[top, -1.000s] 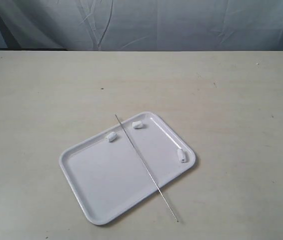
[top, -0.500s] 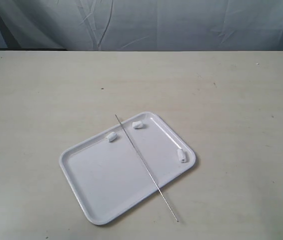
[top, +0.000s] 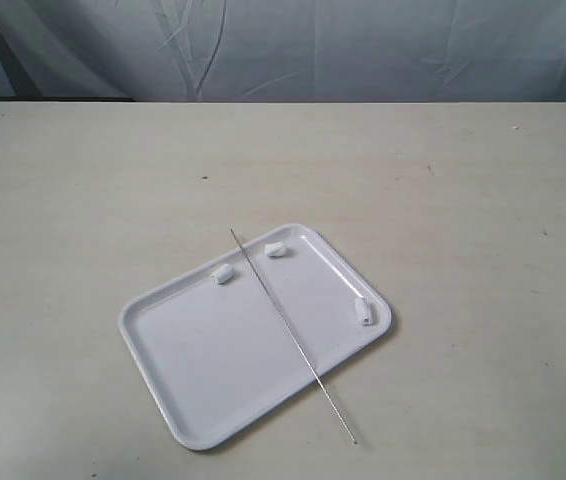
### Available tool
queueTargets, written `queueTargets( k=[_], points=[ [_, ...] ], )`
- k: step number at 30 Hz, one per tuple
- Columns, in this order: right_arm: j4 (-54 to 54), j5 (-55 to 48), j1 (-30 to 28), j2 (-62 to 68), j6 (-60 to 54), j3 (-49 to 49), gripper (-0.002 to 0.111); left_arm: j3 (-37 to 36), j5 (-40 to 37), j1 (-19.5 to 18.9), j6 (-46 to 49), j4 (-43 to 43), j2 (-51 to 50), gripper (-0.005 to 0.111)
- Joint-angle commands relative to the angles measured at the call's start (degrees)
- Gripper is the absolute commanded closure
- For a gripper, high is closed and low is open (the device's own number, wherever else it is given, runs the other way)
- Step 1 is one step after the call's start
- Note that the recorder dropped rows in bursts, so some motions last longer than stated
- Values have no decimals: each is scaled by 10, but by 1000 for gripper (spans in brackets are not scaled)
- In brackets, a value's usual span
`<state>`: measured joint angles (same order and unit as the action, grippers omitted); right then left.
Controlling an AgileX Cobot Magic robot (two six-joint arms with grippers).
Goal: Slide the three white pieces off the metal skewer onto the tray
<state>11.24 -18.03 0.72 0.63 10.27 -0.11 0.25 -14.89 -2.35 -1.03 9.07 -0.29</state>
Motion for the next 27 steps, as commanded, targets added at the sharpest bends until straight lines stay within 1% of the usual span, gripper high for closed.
queueTargets(
  k=[1,6,11,14,19,27],
  points=[
    [-30,-1,-19,-6,-42,1,109,-3,8,-1,3,-15,3,107],
    [-77,-6,-19,-6,-100,1,109,-3,8,-1,2,-33,3,107],
    [-82,-6,-19,-6,-108,1,109,-3,8,-1,2,-46,3,107],
    [-88,-8,-19,-6,-132,1,109,-3,8,-13,2,-48,3,107],
    [-88,-8,-19,-6,-135,1,109,-3,8,-35,-2,-48,3,107],
    [-103,-7,-19,-6,-133,1,109,-3,21,-35,-2,-36,3,107]
  ],
)
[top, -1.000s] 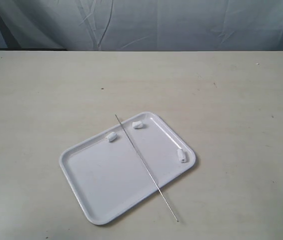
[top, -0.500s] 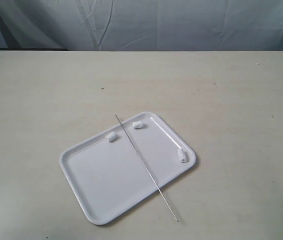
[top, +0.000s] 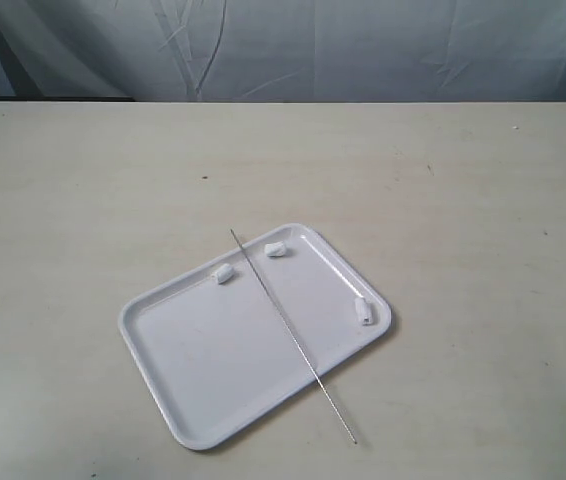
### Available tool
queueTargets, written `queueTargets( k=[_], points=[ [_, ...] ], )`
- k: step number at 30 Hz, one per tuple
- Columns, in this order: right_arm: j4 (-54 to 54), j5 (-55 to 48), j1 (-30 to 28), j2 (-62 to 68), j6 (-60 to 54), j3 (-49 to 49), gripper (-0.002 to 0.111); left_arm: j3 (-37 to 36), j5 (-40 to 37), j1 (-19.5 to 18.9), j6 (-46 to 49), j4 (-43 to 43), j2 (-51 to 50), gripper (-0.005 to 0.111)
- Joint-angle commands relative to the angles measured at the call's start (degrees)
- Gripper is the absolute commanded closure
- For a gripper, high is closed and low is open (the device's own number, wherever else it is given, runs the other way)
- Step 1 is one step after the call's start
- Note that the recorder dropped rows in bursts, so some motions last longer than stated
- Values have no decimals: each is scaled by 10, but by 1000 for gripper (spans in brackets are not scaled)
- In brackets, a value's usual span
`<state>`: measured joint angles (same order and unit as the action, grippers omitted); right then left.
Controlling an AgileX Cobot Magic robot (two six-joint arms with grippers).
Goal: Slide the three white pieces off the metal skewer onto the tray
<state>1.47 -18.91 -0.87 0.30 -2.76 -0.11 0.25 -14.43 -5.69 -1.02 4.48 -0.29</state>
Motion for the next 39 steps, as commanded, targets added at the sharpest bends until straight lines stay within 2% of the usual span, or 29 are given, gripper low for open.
queueTargets(
  k=[1,39],
  points=[
    [-5,2,-3,-3,-3,1,109,-3,16,-2,-2,9,3,107],
    [-5,-10,-3,-3,-3,1,109,-3,15,1,-2,10,3,107]
  ],
)
